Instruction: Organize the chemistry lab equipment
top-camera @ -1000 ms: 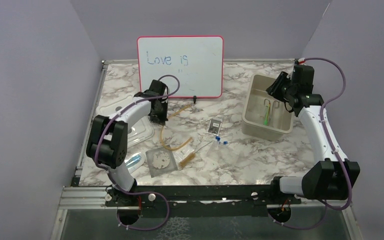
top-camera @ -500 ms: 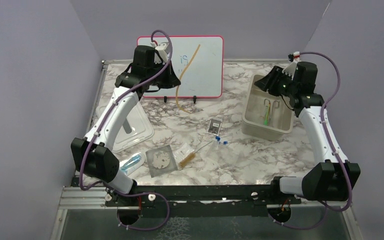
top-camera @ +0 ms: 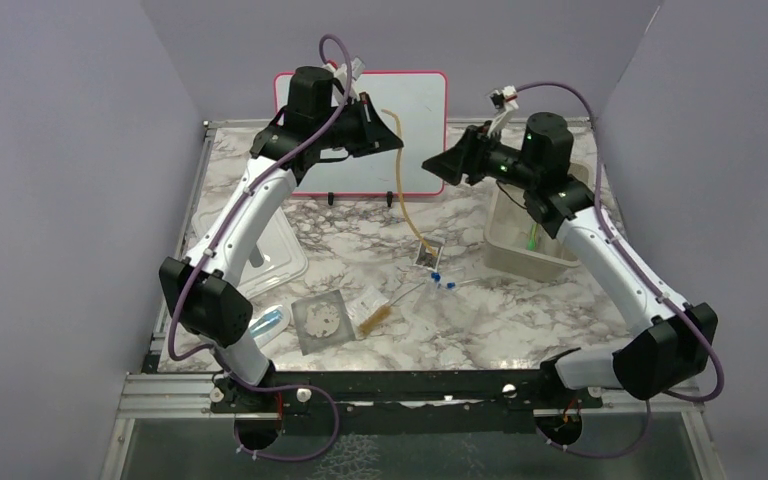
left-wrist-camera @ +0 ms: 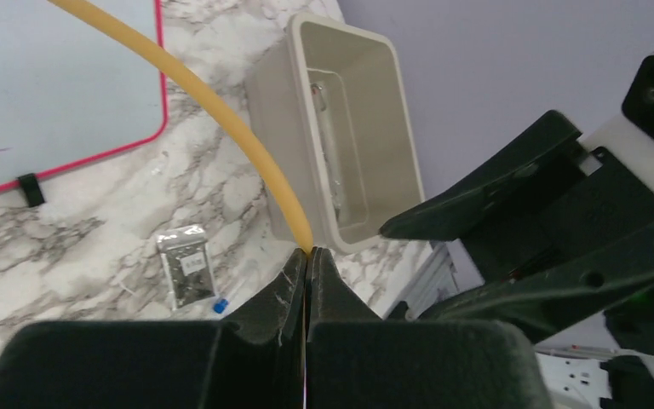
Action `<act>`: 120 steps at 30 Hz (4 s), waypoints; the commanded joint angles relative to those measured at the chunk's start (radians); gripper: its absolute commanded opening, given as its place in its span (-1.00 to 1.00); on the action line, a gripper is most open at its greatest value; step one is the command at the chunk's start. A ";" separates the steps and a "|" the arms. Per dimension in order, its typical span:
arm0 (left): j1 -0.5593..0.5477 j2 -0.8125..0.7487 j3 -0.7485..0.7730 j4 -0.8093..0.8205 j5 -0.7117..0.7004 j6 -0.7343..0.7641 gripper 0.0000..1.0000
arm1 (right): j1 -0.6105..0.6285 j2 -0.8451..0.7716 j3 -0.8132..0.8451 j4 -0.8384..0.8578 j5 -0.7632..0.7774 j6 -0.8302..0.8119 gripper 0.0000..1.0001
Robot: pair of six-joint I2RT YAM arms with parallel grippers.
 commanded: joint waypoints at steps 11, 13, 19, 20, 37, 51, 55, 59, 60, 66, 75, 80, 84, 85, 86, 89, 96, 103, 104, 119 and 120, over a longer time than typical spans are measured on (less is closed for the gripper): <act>-0.064 0.025 0.024 0.088 0.041 -0.210 -1.00 | 0.143 0.155 0.081 0.166 0.125 0.029 -0.23; -0.064 0.027 0.025 0.092 0.047 -0.216 -1.00 | 0.143 0.161 0.078 0.181 0.108 0.035 -0.32; -0.065 0.024 0.008 0.097 0.049 -0.216 -1.00 | 0.143 0.143 0.064 0.206 0.132 0.035 -0.73; -0.065 0.026 0.007 0.097 0.051 -0.214 -1.00 | 0.143 0.133 0.055 0.218 0.135 0.035 -0.80; -0.062 0.014 0.010 0.097 0.044 -0.210 -1.00 | 0.143 0.112 0.028 0.245 0.099 0.016 -0.39; -0.053 -0.004 -0.005 0.100 0.058 -0.174 0.34 | 0.140 0.013 0.025 0.181 0.276 -0.053 -0.99; -0.046 -0.014 0.001 0.115 0.067 -0.159 0.47 | 0.107 0.023 0.093 0.107 0.333 -0.129 -0.99; -0.037 -0.057 -0.003 0.136 0.026 -0.103 0.51 | 0.060 0.026 0.155 0.047 0.396 -0.176 -0.99; -0.034 -0.067 -0.005 0.137 0.018 -0.090 0.52 | 0.046 0.026 0.171 0.032 0.411 -0.187 -0.99; -0.011 -0.097 -0.045 0.137 0.000 -0.061 0.53 | -0.059 0.051 0.264 -0.055 0.426 -0.261 -0.99; 0.010 -0.105 -0.089 0.138 0.006 -0.053 0.52 | -0.189 -0.009 0.138 -0.067 0.539 -0.315 -0.99; 0.016 -0.103 -0.106 0.137 0.008 -0.052 0.52 | -0.202 -0.082 0.005 -0.079 0.580 -0.300 -0.99; 0.020 -0.096 -0.106 0.137 0.012 -0.052 0.52 | -0.202 -0.149 -0.173 -0.038 0.580 -0.253 -0.99; 0.021 -0.095 -0.106 0.137 0.013 -0.052 0.52 | -0.202 -0.165 -0.210 -0.026 0.594 -0.237 -0.99; 0.022 -0.092 -0.106 0.137 0.015 -0.052 0.52 | -0.202 -0.177 -0.244 -0.016 0.612 -0.226 -0.99; 0.022 -0.090 -0.112 0.137 0.018 -0.055 0.52 | -0.202 -0.194 -0.314 0.001 0.639 -0.188 -0.99; 0.022 -0.088 -0.127 0.137 0.023 -0.061 0.52 | -0.202 -0.128 -0.367 -0.035 0.652 -0.051 -0.99; 0.022 -0.095 -0.141 0.137 0.026 -0.062 0.51 | -0.203 0.048 -0.260 -0.124 0.742 0.022 -0.93; 0.022 -0.095 -0.142 0.137 0.027 -0.062 0.51 | -0.203 0.071 -0.238 -0.138 0.761 0.035 -0.91; 0.038 -0.105 -0.163 0.121 0.007 -0.054 0.52 | -0.204 0.174 -0.030 -0.302 0.813 0.107 -0.10; 0.039 -0.104 -0.163 0.121 0.006 -0.053 0.52 | -0.203 0.173 -0.026 -0.307 0.802 0.100 -0.10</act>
